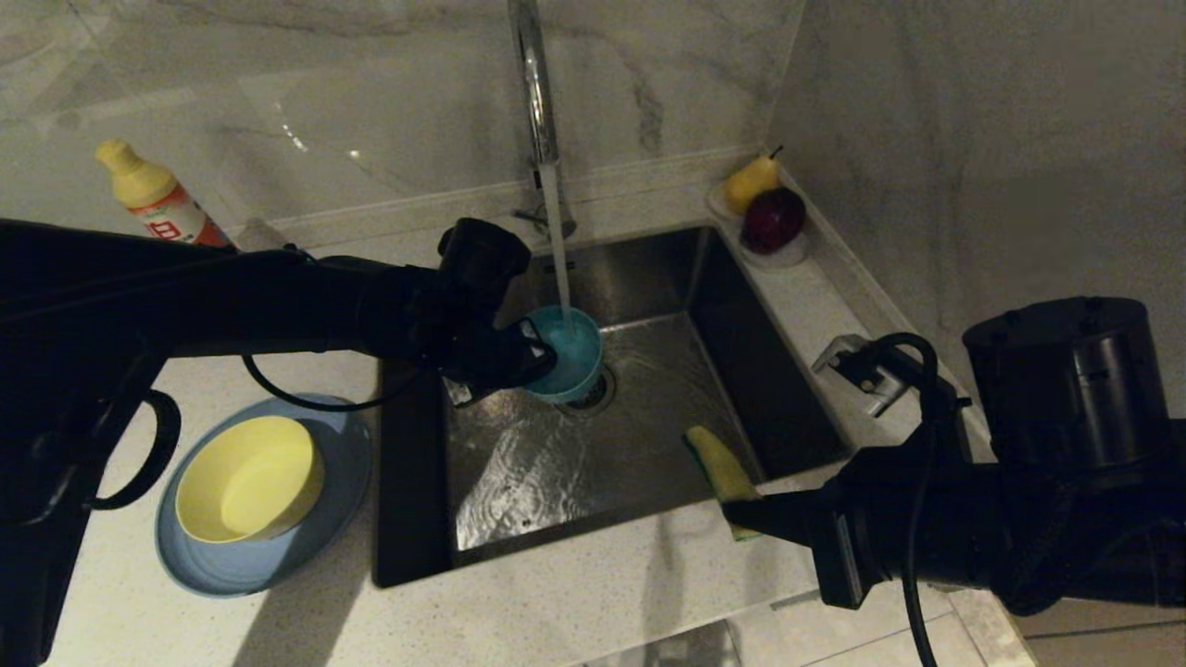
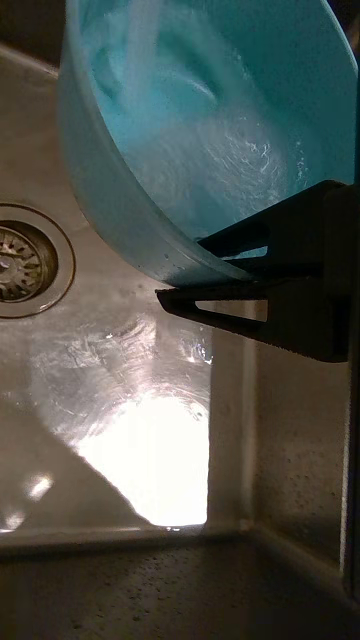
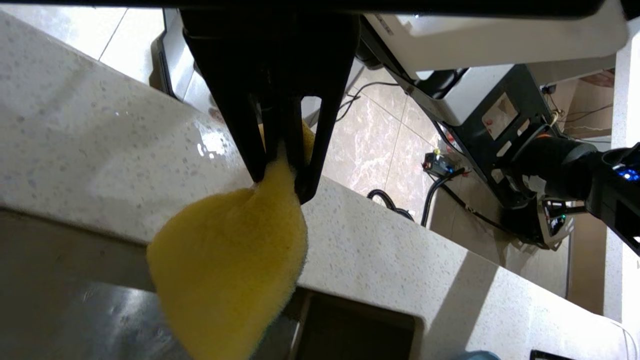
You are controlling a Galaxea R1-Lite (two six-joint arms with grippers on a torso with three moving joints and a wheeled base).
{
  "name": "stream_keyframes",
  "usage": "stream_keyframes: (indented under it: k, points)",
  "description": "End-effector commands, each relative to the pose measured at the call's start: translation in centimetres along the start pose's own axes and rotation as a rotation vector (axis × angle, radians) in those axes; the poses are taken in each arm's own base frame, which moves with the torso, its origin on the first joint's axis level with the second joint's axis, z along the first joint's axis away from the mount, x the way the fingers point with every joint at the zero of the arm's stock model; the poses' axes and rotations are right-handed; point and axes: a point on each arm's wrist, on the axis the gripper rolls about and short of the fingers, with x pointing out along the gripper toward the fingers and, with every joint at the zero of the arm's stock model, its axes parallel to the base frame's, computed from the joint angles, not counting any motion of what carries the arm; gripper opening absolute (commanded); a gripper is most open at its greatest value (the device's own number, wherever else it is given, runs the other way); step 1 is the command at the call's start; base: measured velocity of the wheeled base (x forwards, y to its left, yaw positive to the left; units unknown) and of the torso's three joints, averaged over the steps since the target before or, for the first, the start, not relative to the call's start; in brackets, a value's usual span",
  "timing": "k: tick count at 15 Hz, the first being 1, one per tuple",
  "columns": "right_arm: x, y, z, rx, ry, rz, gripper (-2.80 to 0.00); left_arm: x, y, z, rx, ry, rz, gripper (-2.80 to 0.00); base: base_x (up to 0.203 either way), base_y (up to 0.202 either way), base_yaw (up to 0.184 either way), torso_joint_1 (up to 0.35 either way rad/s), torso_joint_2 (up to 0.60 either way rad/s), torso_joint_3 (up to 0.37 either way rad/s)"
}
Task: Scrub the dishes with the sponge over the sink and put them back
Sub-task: Wash the bowl
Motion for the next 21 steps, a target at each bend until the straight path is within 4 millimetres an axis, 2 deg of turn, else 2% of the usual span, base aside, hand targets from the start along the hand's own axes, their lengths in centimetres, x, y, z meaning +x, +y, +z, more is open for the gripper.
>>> stream_keyframes:
  k: [1, 2, 4, 6, 9, 11, 14, 18, 21]
  points:
    - [-0.4, 0.0, -0.1, 0.000, -0.004, 0.008, -2.80, -1.1, 0.2, 0.2, -0.005, -0.007, -0.004, -2.80, 0.000, 0.000, 0.000, 0.000, 0.00, 0.000]
    - [-0.6, 0.1, 0.0, 0.000, -0.009, 0.012, -2.80, -1.5, 0.2, 0.2, -0.005, -0.009, -0.005, -2.80, 0.000, 0.000, 0.000, 0.000, 0.00, 0.000]
    - [-1.0, 0.2, -0.1, -0.001, -0.017, 0.016, -2.80, -3.4, 0.6, 0.6, -0.012, -0.032, -0.017, -2.80, 0.000, 0.000, 0.000, 0.000, 0.00, 0.000]
    - [-1.4, 0.0, -0.5, 0.004, -0.012, 0.019, -2.80, -5.5, 1.3, 1.7, -0.024, -0.122, 0.025, -2.80, 0.000, 0.000, 0.000, 0.000, 0.00, 0.000]
    - [-1.7, -0.2, -0.6, 0.007, -0.012, 0.020, -2.80, -7.6, 2.2, 3.2, -0.033, -0.268, 0.111, -2.80, 0.000, 0.000, 0.000, 0.000, 0.00, 0.000]
    - [-1.7, -0.1, -0.6, 0.006, -0.014, 0.020, -2.80, -7.9, 2.2, 3.9, -0.044, -0.354, 0.116, -2.80, 0.000, 0.000, 0.000, 0.000, 0.00, 0.000]
    - [-1.5, -0.3, -0.7, 0.011, -0.004, 0.013, -2.80, -7.9, 2.7, 3.4, -0.022, -0.419, 0.101, -2.80, 0.000, 0.000, 0.000, 0.000, 0.00, 0.000]
    - [-1.2, -0.7, -0.6, 0.013, 0.000, 0.011, -2.80, -7.8, 3.2, 2.8, 0.082, -0.645, -0.015, -2.80, 0.000, 0.000, 0.000, 0.000, 0.00, 0.000]
    - [-0.3, -1.6, -0.8, 0.032, 0.033, 0.016, -2.80, -8.1, 4.4, 1.9, 0.191, -0.793, -0.031, -2.80, 0.000, 0.000, 0.000, 0.000, 0.00, 0.000]
